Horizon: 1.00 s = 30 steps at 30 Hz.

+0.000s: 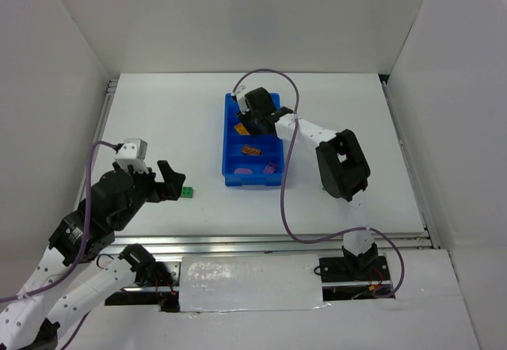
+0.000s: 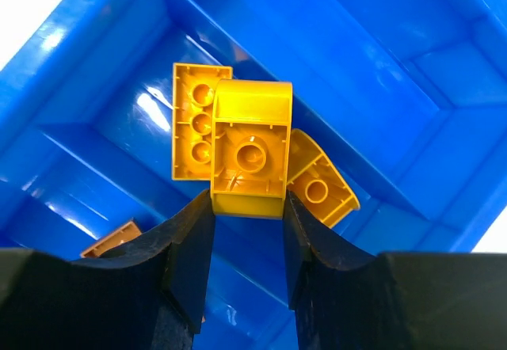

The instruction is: Sort the legos into containers by color

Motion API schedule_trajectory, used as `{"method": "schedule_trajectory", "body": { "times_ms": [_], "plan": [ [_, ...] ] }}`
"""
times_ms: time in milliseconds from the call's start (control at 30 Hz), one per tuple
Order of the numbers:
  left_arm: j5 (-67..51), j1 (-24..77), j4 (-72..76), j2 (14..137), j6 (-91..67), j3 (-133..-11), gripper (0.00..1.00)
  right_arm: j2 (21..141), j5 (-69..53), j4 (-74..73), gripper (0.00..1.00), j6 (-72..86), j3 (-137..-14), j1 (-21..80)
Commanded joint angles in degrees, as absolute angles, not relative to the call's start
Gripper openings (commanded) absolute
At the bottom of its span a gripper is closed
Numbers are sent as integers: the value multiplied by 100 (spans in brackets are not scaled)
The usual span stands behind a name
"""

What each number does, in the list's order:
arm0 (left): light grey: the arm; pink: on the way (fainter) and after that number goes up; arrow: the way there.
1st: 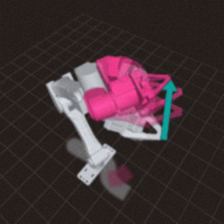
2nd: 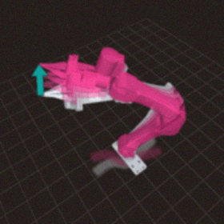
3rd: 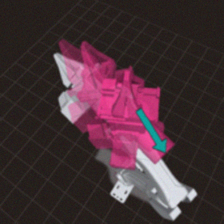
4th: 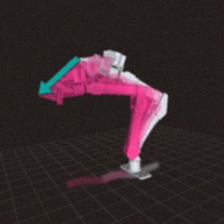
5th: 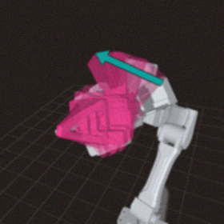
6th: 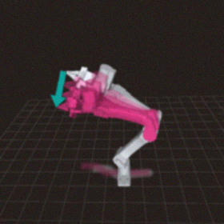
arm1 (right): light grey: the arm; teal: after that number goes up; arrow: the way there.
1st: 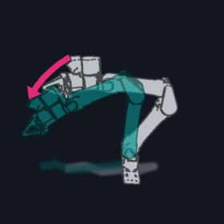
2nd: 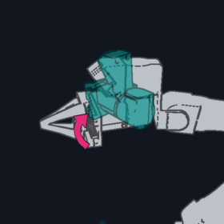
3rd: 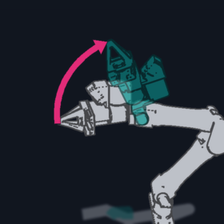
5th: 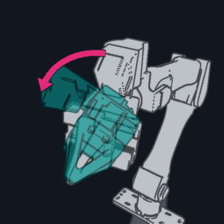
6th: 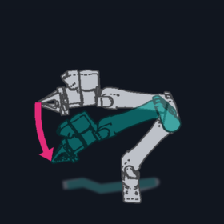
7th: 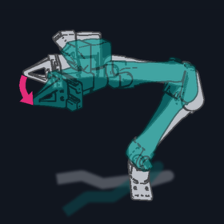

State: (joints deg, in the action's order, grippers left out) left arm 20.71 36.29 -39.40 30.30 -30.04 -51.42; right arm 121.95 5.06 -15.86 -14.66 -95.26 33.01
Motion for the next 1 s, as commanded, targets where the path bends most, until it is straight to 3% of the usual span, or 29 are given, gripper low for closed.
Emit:
{"method": "schedule_trajectory", "body": {
  "times_ms": [0, 100, 300, 533, 600, 633, 667, 833, 967],
  "plan": [
    [1943, 3639, -3692, 2997, -2892, -5168, 99, 11953, 342, -1371, 37, -1477, -9808, 3322],
    [1890, 3630, -3656, 2997, -2874, -5150, 100, 11909, 325, -1301, 47, -1433, -9800, 3322],
    [1881, 3612, -3691, 3085, -2865, -5177, 100, 11716, 308, -1266, 56, -1371, -9765, 3331],
    [1828, 3516, -3656, 3155, -2874, -5168, 100, 10910, 203, -906, 57, -959, -9396, 3322],
    [1828, 3489, -3700, 3287, -2892, -5203, 100, 10549, 114, -642, 75, -616, -9098, 3314],
    [1828, 3454, -3709, 3331, -2900, -5212, 100, 10199, 114, -607, 76, -337, -9018, 3313],
    [1837, 3437, -3735, 3427, -2926, -5221, 100, 10039, 210, -606, 99, -125, -8904, 3322],
    [1916, 3296, -3823, 3560, -3067, -5256, 100, 8958, 1018, -1430, 100, 1641, -8430, 3191],
    [1969, 3270, -3824, 3454, -3103, -5238, 100, 8105, 1011, -1960, 100, 2750, -7008, 2664]
  ]
}}
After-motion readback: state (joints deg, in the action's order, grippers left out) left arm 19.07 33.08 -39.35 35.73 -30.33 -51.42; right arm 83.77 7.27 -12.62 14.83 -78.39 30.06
